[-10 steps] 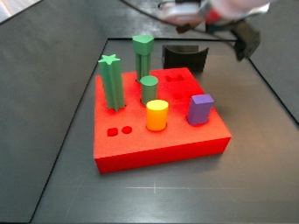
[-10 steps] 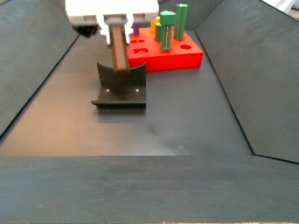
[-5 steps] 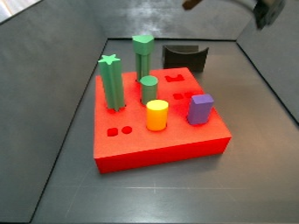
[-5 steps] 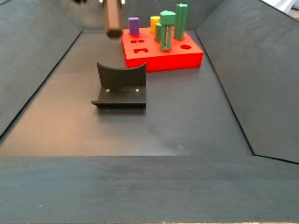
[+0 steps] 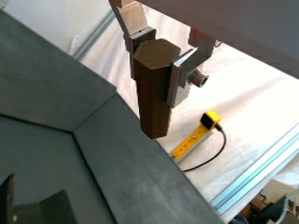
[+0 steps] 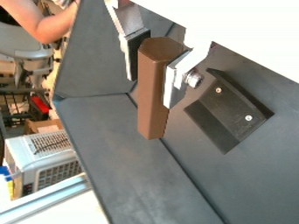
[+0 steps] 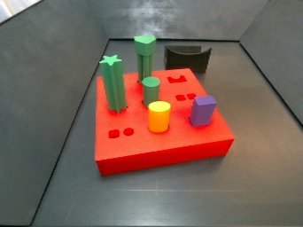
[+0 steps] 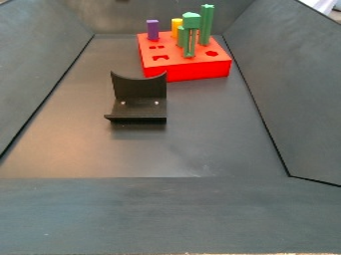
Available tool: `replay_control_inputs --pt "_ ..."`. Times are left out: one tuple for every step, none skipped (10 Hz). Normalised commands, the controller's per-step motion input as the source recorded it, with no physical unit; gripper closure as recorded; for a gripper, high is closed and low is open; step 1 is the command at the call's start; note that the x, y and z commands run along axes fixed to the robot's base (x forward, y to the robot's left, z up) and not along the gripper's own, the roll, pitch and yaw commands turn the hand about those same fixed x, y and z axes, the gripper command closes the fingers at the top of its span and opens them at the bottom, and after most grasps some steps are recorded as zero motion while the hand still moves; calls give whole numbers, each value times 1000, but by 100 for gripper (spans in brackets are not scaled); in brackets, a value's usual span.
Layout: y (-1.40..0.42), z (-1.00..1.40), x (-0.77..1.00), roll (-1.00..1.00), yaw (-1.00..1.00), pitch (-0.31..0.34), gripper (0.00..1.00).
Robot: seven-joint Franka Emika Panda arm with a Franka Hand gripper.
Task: Pick up the hexagon object. Move up. Place the hexagon object on the fixture. Regrasp the hexagon object. Move to above the board. Insert the hexagon object.
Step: Move to above the board.
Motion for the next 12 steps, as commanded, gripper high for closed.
replay_control_inputs --pt "-35 489 -13 56 -125 111 100" --pt "-22 219 -4 49 -76 144 100" --pt "-1000 185 -707 -1000 -221 -4 100" --pt "-1000 177 -712 -1000 -208 -3 100" --pt "-1000 200 -777 -1000 -207 -8 100" --pt "-1000 188 -795 -1000 -212 -5 100" --pt "-1000 193 -804 -1000 -220 11 100" --pt "-1000 197 -817 -1000 -220 22 100" --pt "-975 190 -832 -1000 -219 32 100" --pt "-664 131 -598 -1000 -218 41 100" --pt "-304 56 -321 -1000 -212 55 100" --pt "-193 33 -223 -1000 -207 63 100"
